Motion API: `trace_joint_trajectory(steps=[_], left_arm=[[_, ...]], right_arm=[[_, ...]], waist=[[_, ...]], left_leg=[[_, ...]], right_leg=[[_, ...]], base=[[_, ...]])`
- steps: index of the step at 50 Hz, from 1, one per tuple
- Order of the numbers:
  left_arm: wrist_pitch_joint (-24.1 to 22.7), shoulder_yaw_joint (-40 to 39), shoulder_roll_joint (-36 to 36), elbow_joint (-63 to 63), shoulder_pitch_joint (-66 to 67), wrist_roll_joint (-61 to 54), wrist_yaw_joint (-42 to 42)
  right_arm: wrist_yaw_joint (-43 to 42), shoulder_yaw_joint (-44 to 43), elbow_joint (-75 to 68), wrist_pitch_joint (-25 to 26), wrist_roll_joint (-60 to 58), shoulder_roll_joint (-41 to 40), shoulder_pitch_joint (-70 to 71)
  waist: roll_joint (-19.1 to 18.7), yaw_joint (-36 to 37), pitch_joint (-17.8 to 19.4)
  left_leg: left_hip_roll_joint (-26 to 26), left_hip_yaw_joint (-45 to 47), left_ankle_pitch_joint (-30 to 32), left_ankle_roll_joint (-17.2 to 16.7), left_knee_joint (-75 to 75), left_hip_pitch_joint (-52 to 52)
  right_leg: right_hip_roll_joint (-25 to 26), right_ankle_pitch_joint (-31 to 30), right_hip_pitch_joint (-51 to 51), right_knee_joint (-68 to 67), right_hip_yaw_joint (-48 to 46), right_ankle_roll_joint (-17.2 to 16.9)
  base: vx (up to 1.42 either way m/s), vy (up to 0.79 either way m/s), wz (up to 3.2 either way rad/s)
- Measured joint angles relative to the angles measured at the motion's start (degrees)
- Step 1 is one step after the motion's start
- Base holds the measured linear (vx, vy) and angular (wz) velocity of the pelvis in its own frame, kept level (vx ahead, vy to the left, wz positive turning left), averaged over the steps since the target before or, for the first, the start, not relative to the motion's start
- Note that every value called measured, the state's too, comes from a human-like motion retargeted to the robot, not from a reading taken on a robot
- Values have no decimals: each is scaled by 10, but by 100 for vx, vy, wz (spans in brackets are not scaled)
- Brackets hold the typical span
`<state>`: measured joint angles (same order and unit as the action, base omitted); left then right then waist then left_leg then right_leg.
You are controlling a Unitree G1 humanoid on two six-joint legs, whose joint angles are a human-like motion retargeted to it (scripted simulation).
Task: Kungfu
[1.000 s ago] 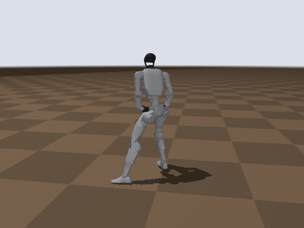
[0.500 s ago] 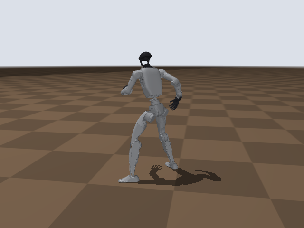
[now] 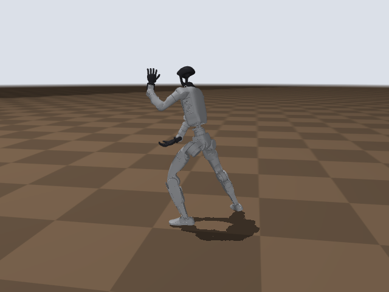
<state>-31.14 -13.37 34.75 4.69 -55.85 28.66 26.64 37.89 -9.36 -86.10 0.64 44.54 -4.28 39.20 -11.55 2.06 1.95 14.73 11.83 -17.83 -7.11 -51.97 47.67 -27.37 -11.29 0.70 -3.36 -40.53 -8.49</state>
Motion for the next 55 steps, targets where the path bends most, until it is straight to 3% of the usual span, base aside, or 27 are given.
trace_joint_trajectory(steps=[3, 6, 18, 26, 29, 33, 35, 40, 44, 48, 52, 55], left_arm=[[0, -7, 8, 4, 18, 16, 26], [-1, -13, 15, 0, 32, 21, 28], [37, -123, 47, -8, 184, 19, 62], [35, -280, -46, -26, 434, 78, 44], [48, -345, -100, -51, 539, 157, 51], [98, -422, -180, -135, 657, 257, 56], [127, -457, -213, -209, 694, 251, 54], [51, -512, -229, -477, 738, 108, -58], [50, -480, -195, -699, 752, -21, -153], [56, -357, -192, -827, 684, -98, -179], [48, -213, -263, -868, 542, -228, -225], [29, -91, -321, -814, 474, -372, -316]], right_arm=[[10, 28, 10, 4, 1, -17, -11], [-5, 61, 14, 0, 0, -20, -27], [-47, 141, 99, -50, -122, -11, -41], [-35, 186, 228, -87, -158, 28, 33], [-28, 203, 306, -99, -157, 47, 65], [-38, 226, 446, -122, -118, 85, 111], [-59, 236, 529, -137, -88, 112, 132], [-165, 220, 755, -199, -7, 251, 169], [-253, 140, 894, -253, 14, 369, 153], [-384, 5, 1005, -306, 17, 474, 65], [-515, -128, 1112, -345, 19, 557, -38], [-549, -220, 1185, -344, 10, 593, -97]], waist=[[3, -10, 6], [10, -17, 11], [24, -31, 25], [3, -41, 37], [-3, -32, 38], [-13, -14, 35], [-12, -20, 30], [-4, -32, 23], [29, -35, 7], [52, -69, -6], [60, -128, -10], [62, -174, -7]], left_leg=[[4, -8, 1, 2, 0, 1], [6, -15, 3, 3, 0, 2], [16, -22, 34, -3, 26, -7], [53, 0, 76, -10, 94, -52], [76, 15, 97, -16, 132, -79], [122, 42, 135, -29, 195, -119], [138, 50, 156, -38, 221, -134], [164, 24, 232, -75, 305, -182], [180, 28, 292, -79, 378, -232], [209, 31, 331, -75, 437, -275], [228, 74, 343, -64, 472, -292], [243, 100, 353, -67, 487, -303]], right_leg=[[8, -3, -7, -9, 14, 25], [14, 1, -9, -12, 28, 27], [15, 57, -19, -6, 34, -36], [19, 69, -43, -29, 28, -39], [27, 75, -67, -45, 35, -16], [32, 98, -111, -99, 39, 27], [32, 100, -117, -116, 19, 22], [57, 158, -191, -229, 97, 1], [66, 228, -247, -329, 109, 2], [89, 298, -263, -402, 94, 11], [87, 349, -263, -451, 64, 23], [90, 379, -272, -481, 58, 33]], base=[[5, -5, -1], [-2, -10, -2], [-13, -13, -15], [-19, -15, -31], [-23, -29, -79], [-21, -31, -110], [-21, -51, -62], [-19, -64, -32], [-17, -80, -46], [-8, -80, -10], [-10, -49, 22], [-12, -35, -7]])
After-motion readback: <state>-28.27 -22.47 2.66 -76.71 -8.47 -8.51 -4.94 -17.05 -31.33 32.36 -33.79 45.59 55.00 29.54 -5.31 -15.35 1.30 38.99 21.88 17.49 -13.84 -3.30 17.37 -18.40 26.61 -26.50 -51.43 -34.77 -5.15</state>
